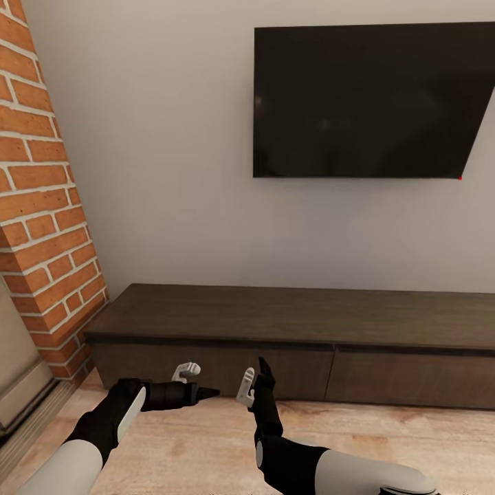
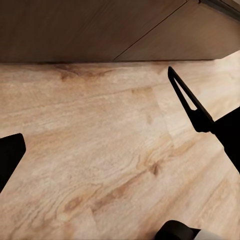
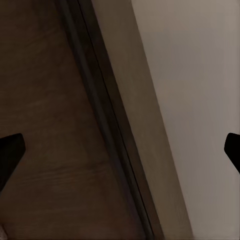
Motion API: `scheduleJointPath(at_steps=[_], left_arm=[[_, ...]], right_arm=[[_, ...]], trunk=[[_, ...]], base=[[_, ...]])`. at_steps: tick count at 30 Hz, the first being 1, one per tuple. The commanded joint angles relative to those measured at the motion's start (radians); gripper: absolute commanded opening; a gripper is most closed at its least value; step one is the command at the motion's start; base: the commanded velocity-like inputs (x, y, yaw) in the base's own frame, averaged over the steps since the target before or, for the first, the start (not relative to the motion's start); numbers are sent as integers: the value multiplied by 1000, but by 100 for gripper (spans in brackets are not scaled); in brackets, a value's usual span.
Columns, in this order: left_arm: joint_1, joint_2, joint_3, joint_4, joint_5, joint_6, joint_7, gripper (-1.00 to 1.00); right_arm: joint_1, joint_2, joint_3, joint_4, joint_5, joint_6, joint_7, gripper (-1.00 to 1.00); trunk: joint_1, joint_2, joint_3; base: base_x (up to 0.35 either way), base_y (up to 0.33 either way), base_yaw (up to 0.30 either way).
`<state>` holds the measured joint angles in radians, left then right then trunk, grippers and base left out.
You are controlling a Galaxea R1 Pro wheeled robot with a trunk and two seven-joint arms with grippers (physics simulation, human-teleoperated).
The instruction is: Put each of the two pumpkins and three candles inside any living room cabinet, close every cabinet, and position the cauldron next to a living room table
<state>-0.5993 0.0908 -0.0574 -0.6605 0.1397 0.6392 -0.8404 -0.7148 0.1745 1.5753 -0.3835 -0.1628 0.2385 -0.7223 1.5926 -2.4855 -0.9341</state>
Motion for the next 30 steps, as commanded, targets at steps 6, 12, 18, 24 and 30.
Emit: scheduleJointPath(at_steps=[6,12,18,24,30], left_arm=[[-1,1,-5,-1,11,8,3,100],[-1,1,-4,-1,11,8,2,100],[-1,1,-4,-1,11,8,1,100],[-1,-1,-5,-1,12,8,1,100],[-1,-2,-5,0,12,8,1,100]], right_arm=[[-2,0,-16,3,-9,-48,-6,100],[-2,0,-57,37,-9,-83,-5,100],[-2,0,-66,48,-9,-98,-5,100],[-2,0,-72,50,-8,-101,-5,100],[-2,0,-73,51,-7,-102,-5,100]], trunk=[[9,-15,-23],[12,-17,-46],[15,-18,-69],[17,-20,-92],[20,-21,-116]], base=[[0,0,0],[0,0,0],[0,0,0],[0,0,0],[0,0,0]])
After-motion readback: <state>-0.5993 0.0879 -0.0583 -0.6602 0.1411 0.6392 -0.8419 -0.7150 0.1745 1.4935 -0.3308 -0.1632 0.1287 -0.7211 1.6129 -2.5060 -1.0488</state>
